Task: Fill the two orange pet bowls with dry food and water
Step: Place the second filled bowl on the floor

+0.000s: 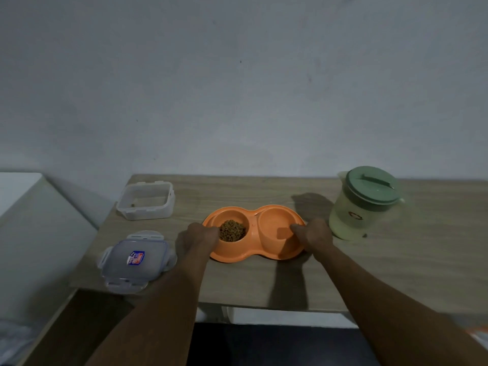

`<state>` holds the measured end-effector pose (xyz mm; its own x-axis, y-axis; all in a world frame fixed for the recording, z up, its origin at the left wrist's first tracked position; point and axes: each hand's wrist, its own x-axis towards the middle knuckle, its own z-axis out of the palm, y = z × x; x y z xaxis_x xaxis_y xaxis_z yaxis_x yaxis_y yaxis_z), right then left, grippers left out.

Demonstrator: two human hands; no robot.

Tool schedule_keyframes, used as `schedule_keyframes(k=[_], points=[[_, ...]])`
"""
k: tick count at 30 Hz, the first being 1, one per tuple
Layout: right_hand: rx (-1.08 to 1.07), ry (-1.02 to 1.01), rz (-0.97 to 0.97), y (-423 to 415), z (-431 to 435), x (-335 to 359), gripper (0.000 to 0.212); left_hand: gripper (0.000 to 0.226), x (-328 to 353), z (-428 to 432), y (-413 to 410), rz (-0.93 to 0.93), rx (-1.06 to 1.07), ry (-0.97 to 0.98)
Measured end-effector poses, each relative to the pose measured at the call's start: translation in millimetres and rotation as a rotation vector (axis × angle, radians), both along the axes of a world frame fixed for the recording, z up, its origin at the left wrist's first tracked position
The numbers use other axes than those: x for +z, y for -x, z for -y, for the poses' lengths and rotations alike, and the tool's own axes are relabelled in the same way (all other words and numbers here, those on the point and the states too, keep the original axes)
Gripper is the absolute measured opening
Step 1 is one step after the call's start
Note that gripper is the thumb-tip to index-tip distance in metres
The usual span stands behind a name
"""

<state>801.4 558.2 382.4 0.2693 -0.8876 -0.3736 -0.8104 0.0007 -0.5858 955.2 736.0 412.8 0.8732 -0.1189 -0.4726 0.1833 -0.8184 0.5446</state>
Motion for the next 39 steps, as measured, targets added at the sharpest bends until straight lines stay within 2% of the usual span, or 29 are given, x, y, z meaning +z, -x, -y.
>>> schedule_keyframes(k=[6, 13, 26, 33, 39], points=[[-0.040, 0.009, 0.016, 18, -10, 8, 0.050, 0.033, 6, -7, 17, -0.013, 0.042, 0.122], [-0.160, 0.029, 0.083, 52, -36, 25, 0.055, 0.038, 20, -22, 36, 0.005, -0.034, 0.177], [-0.552, 0.081, 0.142, 145, -148, 43, 0.050, 0.039, 35, -58, 75, -0.011, -0.415, 0.267], [-0.743, 0.112, 0.132, 225, -205, 50, 0.049, 0.041, 37, -65, 138, -0.084, -0.618, 0.266], [-0.936, 0.158, 0.143, 302, -231, 60, 0.040, 0.045, 42, -52, 212, -0.080, -0.773, 0.306]])
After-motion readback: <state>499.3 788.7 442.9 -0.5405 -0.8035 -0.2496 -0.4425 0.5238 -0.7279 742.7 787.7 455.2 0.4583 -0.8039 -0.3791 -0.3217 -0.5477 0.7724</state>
